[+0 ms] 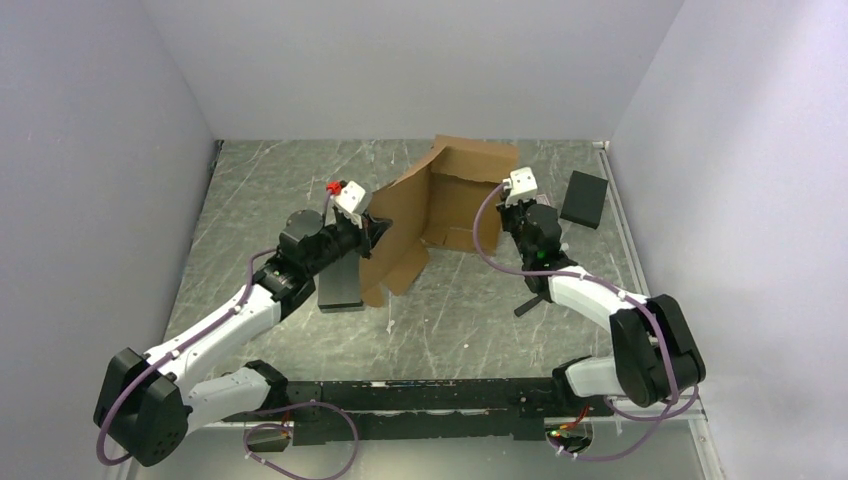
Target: Fold the paper box
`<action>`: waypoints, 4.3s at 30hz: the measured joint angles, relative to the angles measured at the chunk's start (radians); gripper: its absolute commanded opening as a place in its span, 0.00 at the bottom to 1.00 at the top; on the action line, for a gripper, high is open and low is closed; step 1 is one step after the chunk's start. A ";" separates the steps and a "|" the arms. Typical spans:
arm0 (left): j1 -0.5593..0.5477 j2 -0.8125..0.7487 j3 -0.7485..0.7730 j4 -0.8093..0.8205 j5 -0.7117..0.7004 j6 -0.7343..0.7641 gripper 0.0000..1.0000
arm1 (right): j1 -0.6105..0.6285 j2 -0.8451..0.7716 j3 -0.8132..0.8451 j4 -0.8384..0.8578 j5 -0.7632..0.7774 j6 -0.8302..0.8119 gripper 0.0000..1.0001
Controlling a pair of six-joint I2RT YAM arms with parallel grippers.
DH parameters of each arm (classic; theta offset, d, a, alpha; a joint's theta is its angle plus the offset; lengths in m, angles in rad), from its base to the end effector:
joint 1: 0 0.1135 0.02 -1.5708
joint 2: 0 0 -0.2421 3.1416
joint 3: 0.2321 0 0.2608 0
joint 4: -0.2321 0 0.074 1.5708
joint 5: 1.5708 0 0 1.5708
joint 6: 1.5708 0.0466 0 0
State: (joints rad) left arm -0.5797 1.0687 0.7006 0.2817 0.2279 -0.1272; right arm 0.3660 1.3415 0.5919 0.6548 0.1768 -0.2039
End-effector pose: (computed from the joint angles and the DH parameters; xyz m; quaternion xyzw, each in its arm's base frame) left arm 0.2292 -0.1626 0.2801 0.2392 0.6963 -0.3111 0.6010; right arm 0.2933 0.1036 0.2089 -0.1501 0.7239 -0.0108 0.6733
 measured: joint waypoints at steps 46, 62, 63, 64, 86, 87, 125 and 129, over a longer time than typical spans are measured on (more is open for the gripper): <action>-0.042 0.008 -0.009 -0.002 -0.148 0.062 0.00 | -0.290 -0.123 0.107 -0.402 -0.665 0.101 0.88; -0.046 0.008 -0.008 -0.003 -0.152 0.061 0.00 | -0.316 -0.117 0.157 -0.380 -0.711 0.410 0.96; -0.046 0.008 -0.008 -0.003 -0.152 0.061 0.00 | -0.319 -0.114 0.162 -0.376 -0.711 0.425 0.96; -0.046 0.008 -0.008 -0.003 -0.152 0.061 0.00 | -0.320 -0.113 0.166 -0.374 -0.711 0.435 0.96; -0.055 0.008 -0.004 -0.009 -0.146 0.060 0.00 | -0.328 -0.041 0.249 -0.354 -0.637 0.626 0.59; -0.056 0.009 -0.003 -0.010 -0.146 0.060 0.00 | -0.328 -0.039 0.251 -0.354 -0.631 0.625 0.58; -0.066 0.070 0.052 -0.021 -0.093 0.064 0.00 | -0.176 0.099 0.329 -0.257 -0.273 0.352 0.34; -0.066 0.071 0.053 -0.021 -0.093 0.064 0.00 | -0.171 0.104 0.330 -0.249 -0.235 0.333 0.36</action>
State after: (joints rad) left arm -0.6460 1.1400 0.7532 0.2611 0.1349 -0.0635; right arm 0.1955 1.4452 0.9215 0.4061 -0.0578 0.1287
